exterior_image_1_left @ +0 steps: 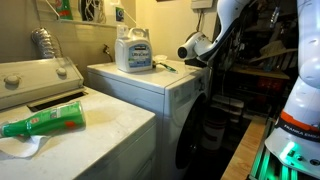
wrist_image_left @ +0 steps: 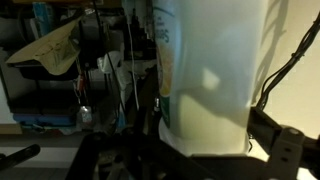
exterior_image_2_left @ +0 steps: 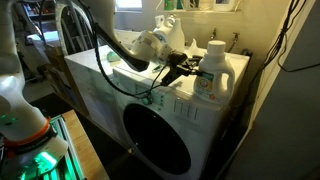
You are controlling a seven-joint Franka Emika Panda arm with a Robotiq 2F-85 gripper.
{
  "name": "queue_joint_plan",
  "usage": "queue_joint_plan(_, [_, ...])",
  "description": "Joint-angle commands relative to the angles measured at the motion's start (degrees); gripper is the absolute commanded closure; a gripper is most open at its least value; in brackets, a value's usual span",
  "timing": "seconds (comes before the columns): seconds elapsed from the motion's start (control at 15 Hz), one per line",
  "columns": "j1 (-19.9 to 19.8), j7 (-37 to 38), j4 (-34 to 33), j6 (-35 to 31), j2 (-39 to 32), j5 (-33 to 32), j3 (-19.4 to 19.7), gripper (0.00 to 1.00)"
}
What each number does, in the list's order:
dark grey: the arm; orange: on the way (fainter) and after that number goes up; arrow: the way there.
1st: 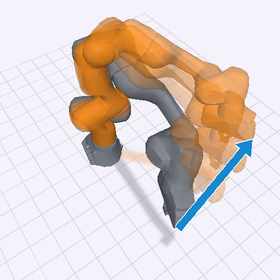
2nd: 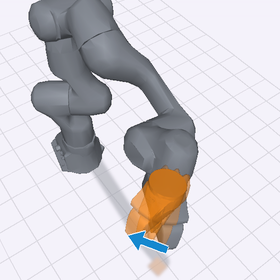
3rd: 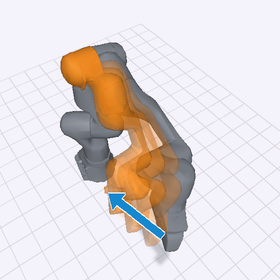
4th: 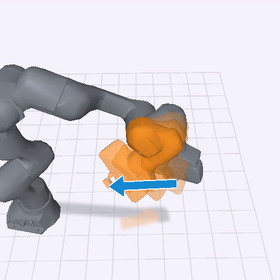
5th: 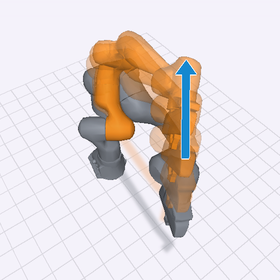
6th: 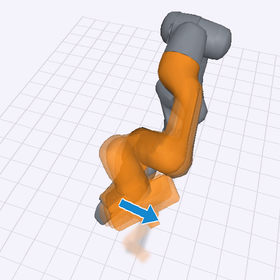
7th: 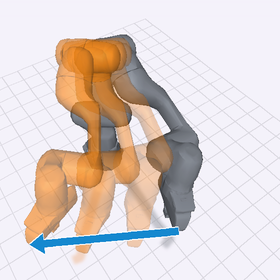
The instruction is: Move the white detergent bottle forward
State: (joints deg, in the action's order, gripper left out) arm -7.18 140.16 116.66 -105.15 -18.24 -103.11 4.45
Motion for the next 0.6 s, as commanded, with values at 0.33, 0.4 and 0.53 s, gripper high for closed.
queue_joint_plan(0.33, [-1.0, -4.9, -2.0, -1.5, -1.6, -0.8, 0.2, 0.54])
queue_joint_plan(0.4, [-1.0, -5.0, -2.1, -1.8, -1.3, -1.1, 0.1, 0.57])
queue_joint_plan(0.53, [-0.8, -5.1, -2.4, -1.9, -0.8, -1.6, 0.0, 0.58])
